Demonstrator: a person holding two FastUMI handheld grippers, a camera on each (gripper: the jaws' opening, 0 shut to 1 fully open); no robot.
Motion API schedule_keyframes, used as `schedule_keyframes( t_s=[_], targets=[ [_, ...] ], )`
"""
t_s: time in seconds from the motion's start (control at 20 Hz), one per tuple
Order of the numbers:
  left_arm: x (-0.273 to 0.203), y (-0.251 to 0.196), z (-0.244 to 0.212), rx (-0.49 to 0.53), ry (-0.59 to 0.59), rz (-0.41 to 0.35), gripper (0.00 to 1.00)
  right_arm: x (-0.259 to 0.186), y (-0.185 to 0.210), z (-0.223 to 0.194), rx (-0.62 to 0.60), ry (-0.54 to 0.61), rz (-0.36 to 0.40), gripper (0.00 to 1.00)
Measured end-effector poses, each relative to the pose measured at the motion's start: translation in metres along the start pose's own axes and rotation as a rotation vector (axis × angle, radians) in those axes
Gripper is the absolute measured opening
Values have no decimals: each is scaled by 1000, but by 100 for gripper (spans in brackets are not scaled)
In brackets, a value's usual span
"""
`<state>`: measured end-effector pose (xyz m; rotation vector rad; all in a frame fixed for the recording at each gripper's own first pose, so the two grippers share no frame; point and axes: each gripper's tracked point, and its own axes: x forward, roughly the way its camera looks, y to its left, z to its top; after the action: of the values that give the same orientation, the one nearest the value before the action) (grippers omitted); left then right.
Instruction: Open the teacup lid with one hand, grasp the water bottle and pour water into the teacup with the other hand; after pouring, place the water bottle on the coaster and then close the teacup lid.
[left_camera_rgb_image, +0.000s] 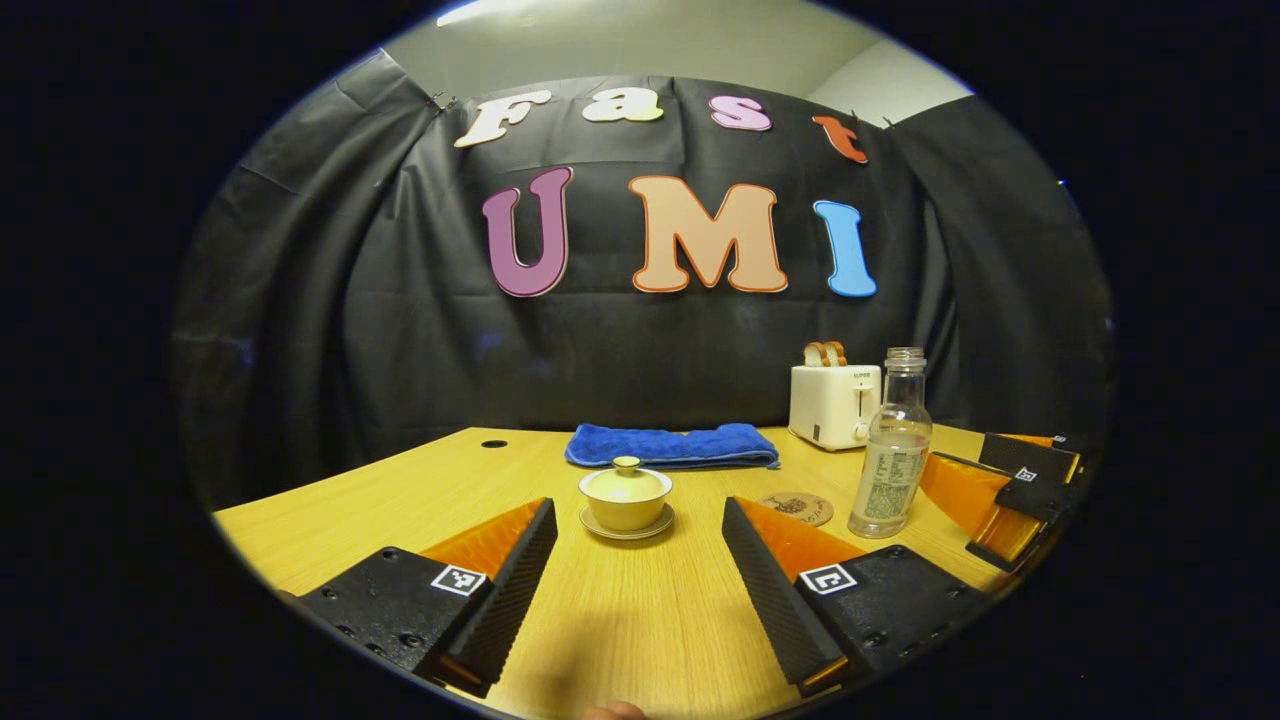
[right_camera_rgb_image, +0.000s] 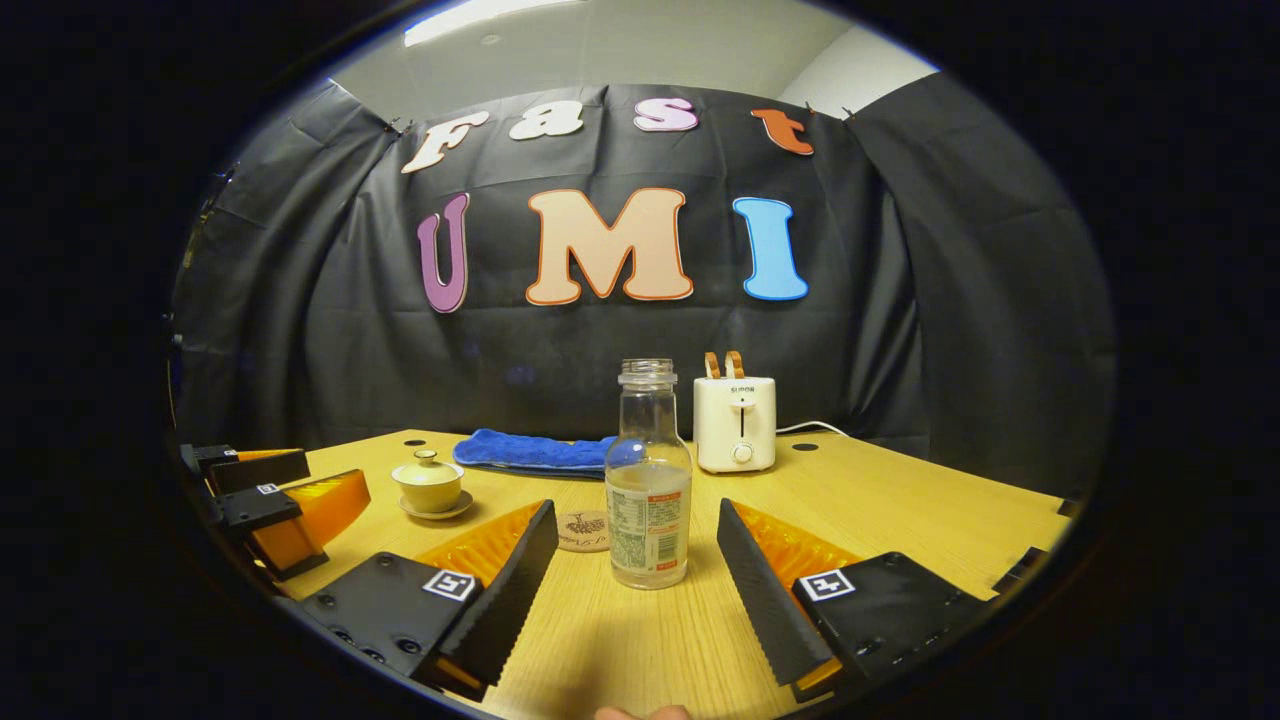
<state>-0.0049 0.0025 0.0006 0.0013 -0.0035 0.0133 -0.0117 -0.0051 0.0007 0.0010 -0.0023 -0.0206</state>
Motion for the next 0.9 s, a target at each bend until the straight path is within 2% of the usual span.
schedule_keyframes(
  t_s=[0.25,0.55,0.9],
  targets=[
    [-10,3,0,-2,1,15,98,-4,-3,-2,0,-3,-28,100],
    [-18,2,0,-2,2,19,98,-8,4,-2,1,0,6,99],
    [-23,0,0,-1,2,11,98,-14,6,-1,-1,2,8,100]
  ],
)
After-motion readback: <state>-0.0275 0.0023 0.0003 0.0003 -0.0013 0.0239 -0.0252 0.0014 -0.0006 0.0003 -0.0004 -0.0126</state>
